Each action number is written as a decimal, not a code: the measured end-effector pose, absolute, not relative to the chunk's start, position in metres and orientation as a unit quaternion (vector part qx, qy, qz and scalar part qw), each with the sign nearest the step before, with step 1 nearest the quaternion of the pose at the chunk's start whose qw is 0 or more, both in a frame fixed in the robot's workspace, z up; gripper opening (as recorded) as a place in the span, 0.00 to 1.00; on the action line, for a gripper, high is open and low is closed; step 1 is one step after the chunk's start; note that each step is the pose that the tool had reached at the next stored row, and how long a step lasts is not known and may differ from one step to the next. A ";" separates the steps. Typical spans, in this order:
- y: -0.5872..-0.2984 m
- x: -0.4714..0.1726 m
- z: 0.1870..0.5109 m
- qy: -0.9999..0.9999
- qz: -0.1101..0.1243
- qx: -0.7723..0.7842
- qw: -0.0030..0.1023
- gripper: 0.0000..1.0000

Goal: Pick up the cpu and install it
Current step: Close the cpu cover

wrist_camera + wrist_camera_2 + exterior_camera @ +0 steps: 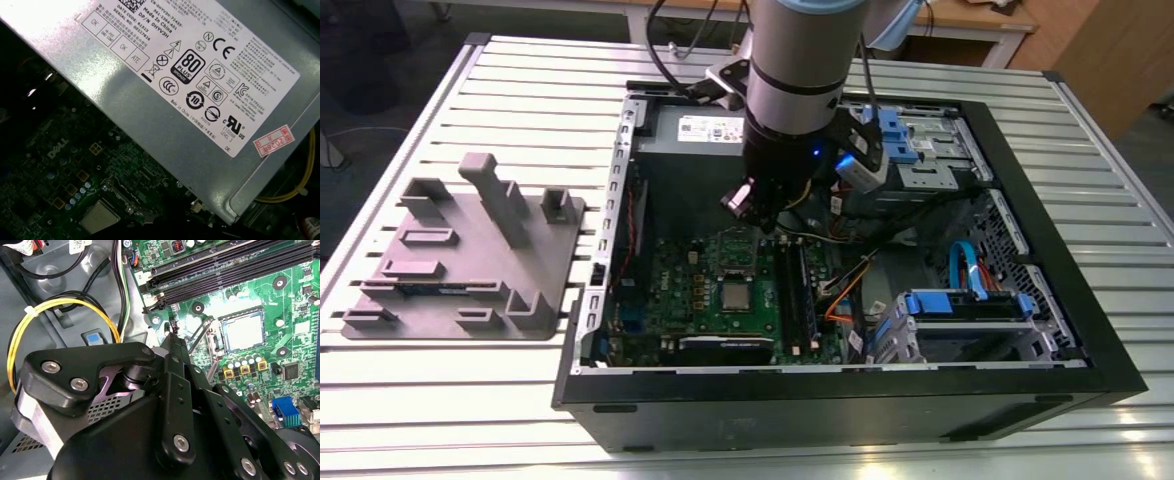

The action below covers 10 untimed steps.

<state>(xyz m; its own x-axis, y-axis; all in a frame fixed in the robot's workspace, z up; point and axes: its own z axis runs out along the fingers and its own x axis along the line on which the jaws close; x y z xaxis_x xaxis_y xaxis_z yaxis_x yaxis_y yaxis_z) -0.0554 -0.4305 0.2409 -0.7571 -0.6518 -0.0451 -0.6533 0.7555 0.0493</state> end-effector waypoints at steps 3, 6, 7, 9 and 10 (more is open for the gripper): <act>-0.431 -0.056 0.242 0.937 0.031 -0.348 0.013 0.10; -0.431 -0.056 0.242 0.937 0.031 -0.349 0.014 0.10; -0.431 -0.056 0.242 0.937 0.031 -0.349 0.014 0.10; -0.431 -0.056 0.243 0.937 0.030 -0.349 0.014 0.10; -0.431 -0.057 0.243 0.937 0.030 -0.349 0.015 0.10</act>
